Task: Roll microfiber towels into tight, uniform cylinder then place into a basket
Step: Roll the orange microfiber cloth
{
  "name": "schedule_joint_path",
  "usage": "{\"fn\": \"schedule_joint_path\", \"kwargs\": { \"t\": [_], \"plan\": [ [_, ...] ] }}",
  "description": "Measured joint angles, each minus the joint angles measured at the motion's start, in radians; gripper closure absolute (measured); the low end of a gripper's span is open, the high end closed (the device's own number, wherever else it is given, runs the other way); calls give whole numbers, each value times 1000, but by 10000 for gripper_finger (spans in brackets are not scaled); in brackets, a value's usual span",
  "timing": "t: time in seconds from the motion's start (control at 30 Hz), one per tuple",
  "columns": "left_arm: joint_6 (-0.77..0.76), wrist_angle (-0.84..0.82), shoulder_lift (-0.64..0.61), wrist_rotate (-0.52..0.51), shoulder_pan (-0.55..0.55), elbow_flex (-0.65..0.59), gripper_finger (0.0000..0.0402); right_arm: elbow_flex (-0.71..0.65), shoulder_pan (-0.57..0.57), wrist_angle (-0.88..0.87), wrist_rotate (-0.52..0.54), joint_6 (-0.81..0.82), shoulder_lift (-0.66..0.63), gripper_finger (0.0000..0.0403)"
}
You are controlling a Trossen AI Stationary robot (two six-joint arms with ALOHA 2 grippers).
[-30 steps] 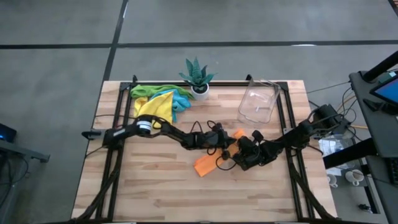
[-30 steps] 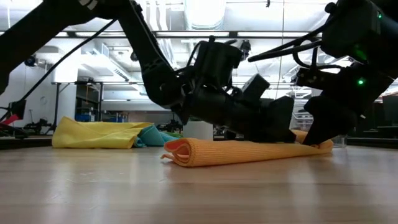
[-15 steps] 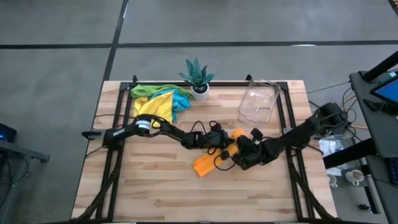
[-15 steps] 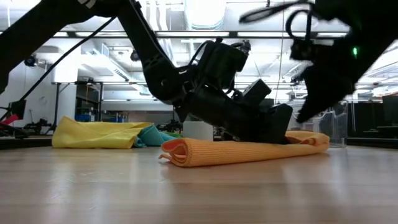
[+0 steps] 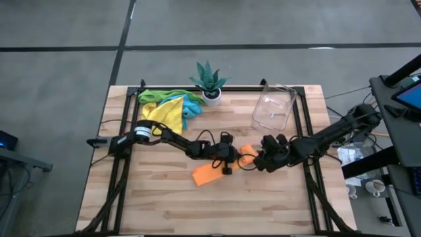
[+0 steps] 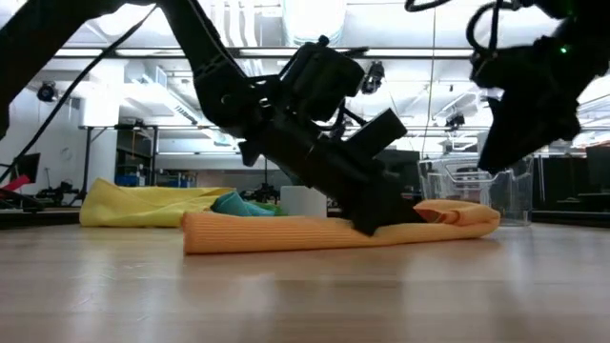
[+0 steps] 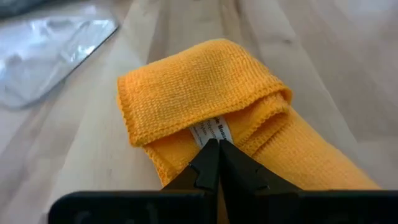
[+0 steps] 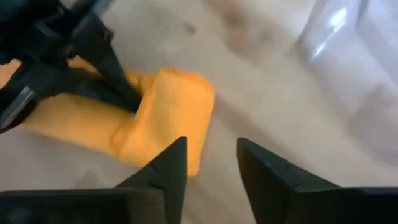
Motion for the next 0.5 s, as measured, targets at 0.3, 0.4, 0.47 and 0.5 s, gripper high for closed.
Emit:
{"fn": "schedule_joint_path", "kwargs": {
  "t": [0.3, 0.4, 0.47, 0.5],
  "plan": [
    [232, -66, -27, 59, -24, -7, 401, -139, -4, 241, -108, 164, -23, 198],
    [259, -82, -40, 60, -29, -7, 401, -192, -4, 330, -119, 197, -16, 191],
    [295, -91, -47, 59, -33, -10, 401, -233, -4, 449, -153, 200, -12, 188],
    [316, -91, -52, 59, -35, -10, 401, -252, -4, 518, -170, 201, -8, 188]
  ]
}}
